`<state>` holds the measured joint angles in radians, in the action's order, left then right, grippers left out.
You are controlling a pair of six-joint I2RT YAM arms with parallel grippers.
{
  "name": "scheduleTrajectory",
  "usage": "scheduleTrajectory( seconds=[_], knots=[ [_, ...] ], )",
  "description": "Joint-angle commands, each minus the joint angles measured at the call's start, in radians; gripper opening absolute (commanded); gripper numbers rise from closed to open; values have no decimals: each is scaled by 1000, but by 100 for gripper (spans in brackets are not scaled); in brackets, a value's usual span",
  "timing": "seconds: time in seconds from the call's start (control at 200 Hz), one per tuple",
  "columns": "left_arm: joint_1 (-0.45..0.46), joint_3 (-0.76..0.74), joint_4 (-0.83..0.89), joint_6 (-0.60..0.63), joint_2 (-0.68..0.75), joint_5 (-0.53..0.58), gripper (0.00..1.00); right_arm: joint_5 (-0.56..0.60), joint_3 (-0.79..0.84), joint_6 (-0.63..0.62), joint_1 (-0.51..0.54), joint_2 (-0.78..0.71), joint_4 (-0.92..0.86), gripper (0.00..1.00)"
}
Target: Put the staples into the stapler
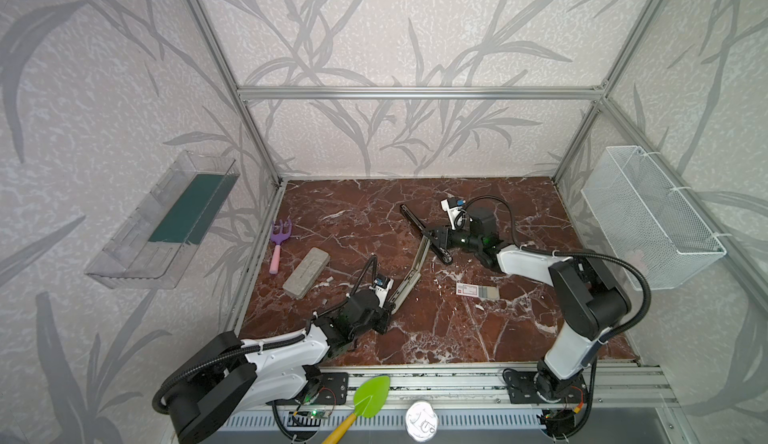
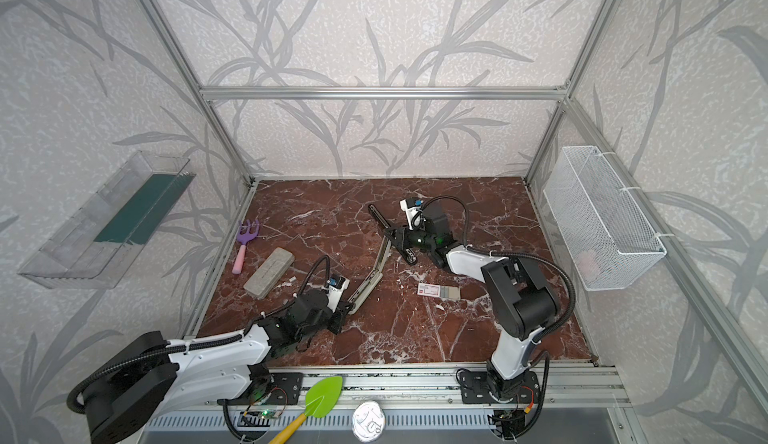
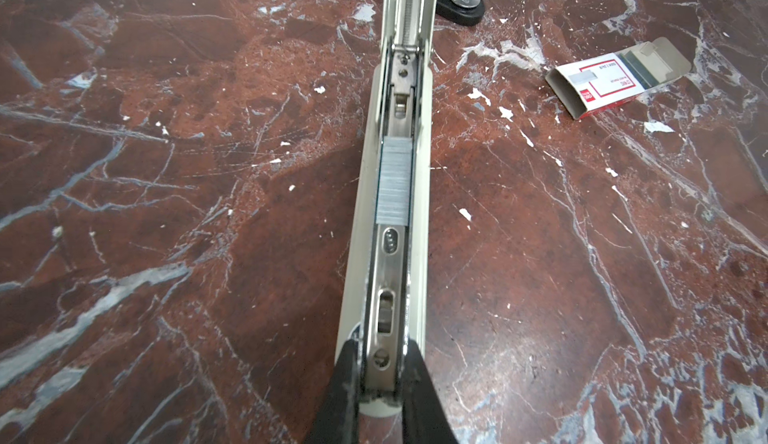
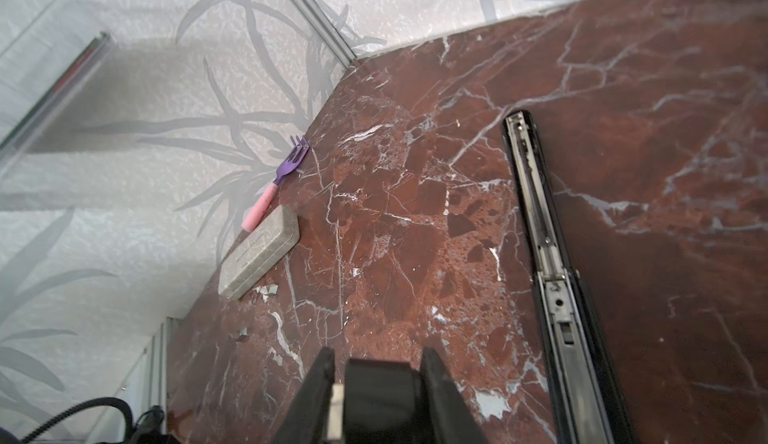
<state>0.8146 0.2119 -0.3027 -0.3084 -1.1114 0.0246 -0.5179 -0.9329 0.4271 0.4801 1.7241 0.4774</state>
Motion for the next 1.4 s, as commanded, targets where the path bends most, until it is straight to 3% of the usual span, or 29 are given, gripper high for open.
scheduleTrajectory(
  seconds=[0.0, 0.64, 1.195, 1.395],
  knots=[
    [-1, -2, -30, 5, 21, 30, 0, 133, -4, -173, 77, -84, -125, 24],
    [0, -10, -42, 5, 46, 34, 0, 477, 31, -433, 335, -171, -177, 22],
    [7, -44, -89, 22, 58, 30, 0, 772, 155, -508, 535, -242, -29, 22],
    [14, -54, -109, 23, 50, 28, 0, 809, 170, -517, 611, -240, -5, 22]
  ],
)
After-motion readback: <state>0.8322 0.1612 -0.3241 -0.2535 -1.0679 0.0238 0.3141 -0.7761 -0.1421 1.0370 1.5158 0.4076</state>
